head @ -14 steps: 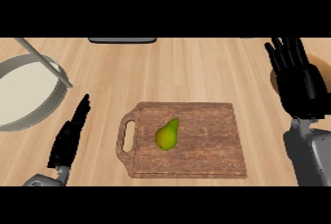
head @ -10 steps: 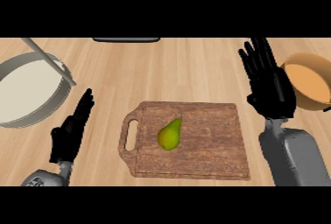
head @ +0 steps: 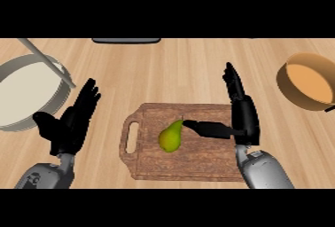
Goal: Pick the pear from the cutting board and place it in the pot
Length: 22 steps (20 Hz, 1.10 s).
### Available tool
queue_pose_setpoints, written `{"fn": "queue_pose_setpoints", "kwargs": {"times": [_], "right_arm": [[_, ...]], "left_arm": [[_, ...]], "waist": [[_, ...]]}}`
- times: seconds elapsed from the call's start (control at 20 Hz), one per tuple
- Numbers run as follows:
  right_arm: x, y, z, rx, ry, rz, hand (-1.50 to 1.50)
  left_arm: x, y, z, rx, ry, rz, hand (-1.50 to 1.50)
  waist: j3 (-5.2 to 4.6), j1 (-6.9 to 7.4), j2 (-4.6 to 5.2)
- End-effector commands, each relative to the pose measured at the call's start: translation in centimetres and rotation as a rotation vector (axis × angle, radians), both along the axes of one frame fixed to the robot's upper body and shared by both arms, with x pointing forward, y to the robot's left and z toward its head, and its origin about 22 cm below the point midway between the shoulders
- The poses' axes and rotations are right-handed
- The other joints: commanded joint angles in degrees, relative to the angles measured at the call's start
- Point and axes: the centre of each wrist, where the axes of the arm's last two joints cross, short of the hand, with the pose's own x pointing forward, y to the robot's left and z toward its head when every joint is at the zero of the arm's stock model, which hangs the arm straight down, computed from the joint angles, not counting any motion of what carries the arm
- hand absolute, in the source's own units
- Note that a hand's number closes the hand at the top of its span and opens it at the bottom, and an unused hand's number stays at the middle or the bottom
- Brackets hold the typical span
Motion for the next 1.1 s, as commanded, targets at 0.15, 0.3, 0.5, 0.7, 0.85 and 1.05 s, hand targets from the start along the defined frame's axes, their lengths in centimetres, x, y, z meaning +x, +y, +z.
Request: {"fn": "queue_pose_setpoints", "kwargs": {"times": [0.15, 0.3, 0.5, 0.7, 0.85, 1.05], "right_arm": [[-5.4, -0.7, 1.2, -0.262, 0.037, -0.026, -1.50], [-5.7, -3.2, 4.9, -0.419, 0.137, 0.018, -1.50], [-6.0, -3.8, 9.1, -0.529, 0.232, 0.092, -1.50], [-5.8, -3.0, 12.0, -0.589, 0.361, 0.162, -1.50], [-4.3, -3.6, 13.6, -0.603, 0.470, 0.182, -1.50], [-3.7, -1.8, 15.2, -0.616, 0.567, 0.201, -1.50]], "left_arm": [[-0.4, -0.4, 1.8, -0.036, 0.028, 0.009, 0.00], [-0.5, 1.1, 1.9, -0.032, 0.032, 0.011, 0.00], [-0.2, 1.2, 1.9, -0.027, 0.022, 0.001, 0.00], [-0.6, 0.5, 1.6, -0.036, 0.014, -0.010, 0.00], [-0.6, 0.0, 3.3, -0.039, 0.025, -0.015, 0.00], [-0.4, 0.7, 2.6, -0.041, 0.017, -0.014, 0.00]], "waist": [[0.15, -0.91, -0.22], [0.02, -1.21, -0.42], [0.10, -0.59, -0.01], [0.14, 0.13, 0.15], [0.20, 0.49, 0.21], [0.19, 0.24, 0.25]]}}
